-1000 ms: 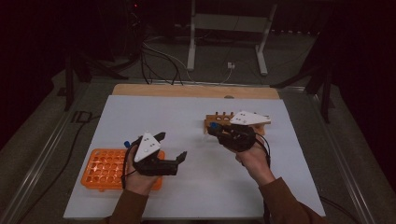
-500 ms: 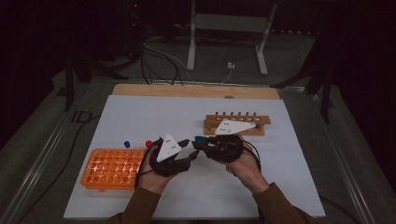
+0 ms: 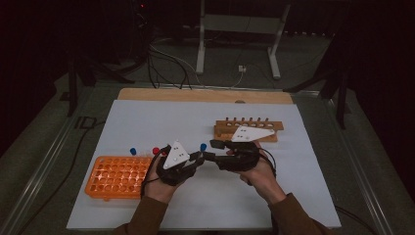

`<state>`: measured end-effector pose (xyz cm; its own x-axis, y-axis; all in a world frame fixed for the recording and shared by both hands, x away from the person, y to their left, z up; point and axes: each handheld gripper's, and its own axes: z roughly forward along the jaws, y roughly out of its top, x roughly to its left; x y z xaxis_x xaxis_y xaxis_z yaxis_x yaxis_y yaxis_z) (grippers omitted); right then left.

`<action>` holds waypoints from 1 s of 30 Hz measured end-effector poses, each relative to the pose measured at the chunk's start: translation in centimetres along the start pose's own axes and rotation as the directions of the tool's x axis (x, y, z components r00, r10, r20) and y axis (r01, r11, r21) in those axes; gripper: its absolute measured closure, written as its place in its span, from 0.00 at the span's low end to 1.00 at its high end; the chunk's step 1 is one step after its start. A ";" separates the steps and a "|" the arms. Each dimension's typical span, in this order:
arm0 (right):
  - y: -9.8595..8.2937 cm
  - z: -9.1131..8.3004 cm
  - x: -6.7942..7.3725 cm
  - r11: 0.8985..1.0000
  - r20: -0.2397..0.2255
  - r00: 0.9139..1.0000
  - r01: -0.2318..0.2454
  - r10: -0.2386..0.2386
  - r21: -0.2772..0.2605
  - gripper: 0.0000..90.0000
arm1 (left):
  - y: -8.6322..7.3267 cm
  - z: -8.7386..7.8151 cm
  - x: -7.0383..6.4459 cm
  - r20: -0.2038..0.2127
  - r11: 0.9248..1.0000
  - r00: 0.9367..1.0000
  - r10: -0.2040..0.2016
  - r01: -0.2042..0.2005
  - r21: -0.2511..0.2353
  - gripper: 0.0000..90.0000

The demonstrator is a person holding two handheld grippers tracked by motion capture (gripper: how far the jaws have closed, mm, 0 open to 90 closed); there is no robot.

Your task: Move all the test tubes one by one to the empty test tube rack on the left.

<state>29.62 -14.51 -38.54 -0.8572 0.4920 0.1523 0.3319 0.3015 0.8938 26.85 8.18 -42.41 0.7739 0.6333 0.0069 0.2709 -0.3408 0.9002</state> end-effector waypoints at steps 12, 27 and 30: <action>-4.0 -3.0 -2.9 1.000 0.294 0.956 -0.020 0.022 -0.009 0.03 | -0.6 -3.8 2.5 -0.076 0.996 0.995 -0.064 0.059 -0.066 0.86; -7.2 -6.5 -4.7 0.995 0.413 0.906 -0.069 0.090 -0.067 0.00 | -2.7 -10.7 6.2 -0.198 0.981 0.968 -0.153 0.125 -0.149 0.86; -7.6 -7.0 -4.9 0.994 0.424 0.900 -0.078 0.103 -0.074 0.00 | -3.4 -11.6 6.7 -0.220 0.977 0.960 -0.175 0.142 -0.157 0.86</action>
<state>28.54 -24.97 -43.15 -0.5701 0.8200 0.0499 0.3679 0.2005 0.9080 24.48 21.68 -40.40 0.5695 0.8201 -0.0547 0.2843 -0.1341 0.9493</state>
